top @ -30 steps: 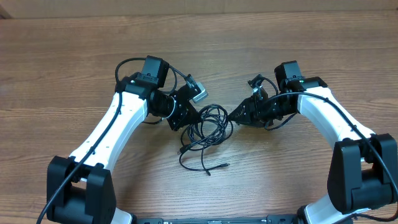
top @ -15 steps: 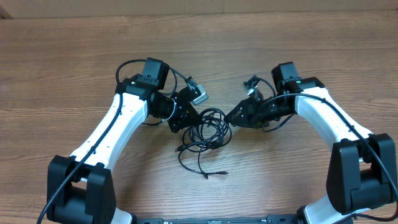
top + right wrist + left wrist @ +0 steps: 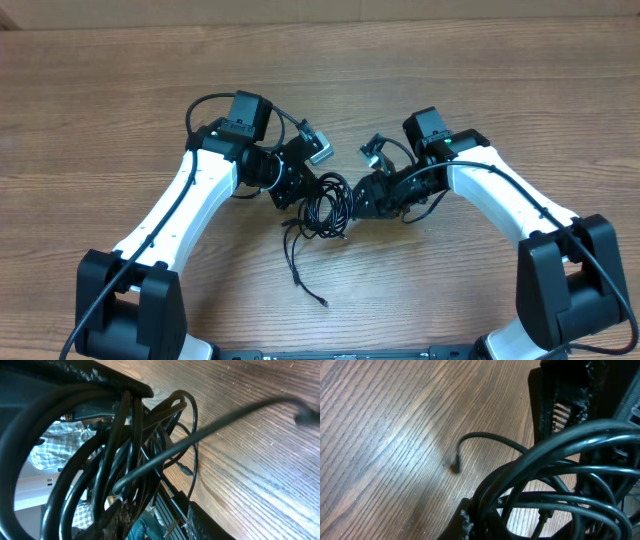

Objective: Untangle cables

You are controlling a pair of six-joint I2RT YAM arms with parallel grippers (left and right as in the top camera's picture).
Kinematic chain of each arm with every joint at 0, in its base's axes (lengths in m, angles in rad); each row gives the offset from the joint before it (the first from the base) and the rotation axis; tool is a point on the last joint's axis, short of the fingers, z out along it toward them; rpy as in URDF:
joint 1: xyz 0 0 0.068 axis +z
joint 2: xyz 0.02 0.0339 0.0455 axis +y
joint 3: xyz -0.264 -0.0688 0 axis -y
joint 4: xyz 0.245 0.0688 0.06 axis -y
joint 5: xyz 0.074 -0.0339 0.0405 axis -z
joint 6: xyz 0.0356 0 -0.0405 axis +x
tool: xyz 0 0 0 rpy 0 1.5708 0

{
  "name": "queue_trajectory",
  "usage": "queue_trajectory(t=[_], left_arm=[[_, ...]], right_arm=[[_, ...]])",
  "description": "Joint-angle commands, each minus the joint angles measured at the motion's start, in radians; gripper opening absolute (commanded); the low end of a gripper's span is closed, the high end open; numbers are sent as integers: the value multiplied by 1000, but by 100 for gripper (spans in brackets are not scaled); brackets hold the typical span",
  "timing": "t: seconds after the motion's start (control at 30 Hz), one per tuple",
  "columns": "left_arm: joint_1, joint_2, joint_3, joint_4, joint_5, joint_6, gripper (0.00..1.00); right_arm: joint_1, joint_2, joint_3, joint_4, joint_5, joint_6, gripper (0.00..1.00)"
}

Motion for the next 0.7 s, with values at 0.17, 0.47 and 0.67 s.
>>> queue_trajectory(t=[0.17,0.47,0.67], left_arm=[[-7,-8,-5,63,-26,-87,4],[-7,-8,-5,85,-16,-89,4],[-7,-8,-5,96,28,-89,4]], right_arm=[[19,-25,3,-43,-173,-8,29],[32,-25,3,-23,-180,122,27],[32,-25,3,50,-150,251,26]])
